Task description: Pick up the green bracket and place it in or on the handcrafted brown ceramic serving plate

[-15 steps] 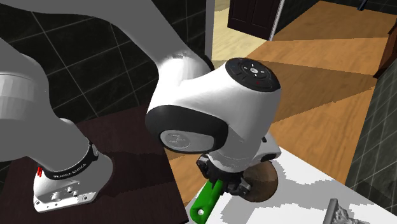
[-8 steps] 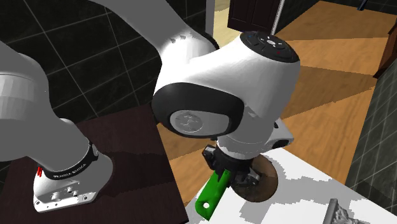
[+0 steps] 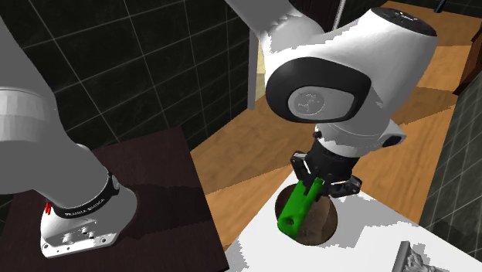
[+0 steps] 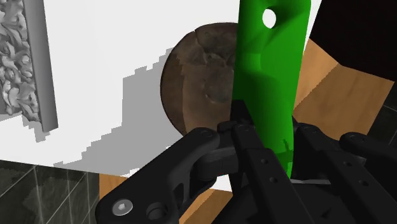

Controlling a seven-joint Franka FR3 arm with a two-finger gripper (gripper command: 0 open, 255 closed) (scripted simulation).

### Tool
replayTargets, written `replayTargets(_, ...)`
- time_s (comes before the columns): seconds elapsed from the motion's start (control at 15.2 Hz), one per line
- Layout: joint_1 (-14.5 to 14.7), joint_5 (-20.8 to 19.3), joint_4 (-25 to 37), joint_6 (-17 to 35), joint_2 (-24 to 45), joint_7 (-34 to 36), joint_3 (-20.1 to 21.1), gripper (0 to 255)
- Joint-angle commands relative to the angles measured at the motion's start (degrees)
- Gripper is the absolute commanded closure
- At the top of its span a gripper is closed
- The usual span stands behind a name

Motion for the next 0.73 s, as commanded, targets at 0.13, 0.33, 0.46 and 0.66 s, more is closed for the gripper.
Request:
replayTargets(0.13,-0.16,4.98,9.04,-3.42,6.93,-0.7,2.22,255)
replayTargets(0.33,-0.67,6.38,8.54,-1.48,8.68,-1.59,2.84,255)
replayTargets(0.46,-1.03,7.35,8.27,-0.21,9.88,-2.21,3.29,255)
replayTargets(0.66,-1.62,8.85,7.97,1.65,11.72,-3.17,4.05,255)
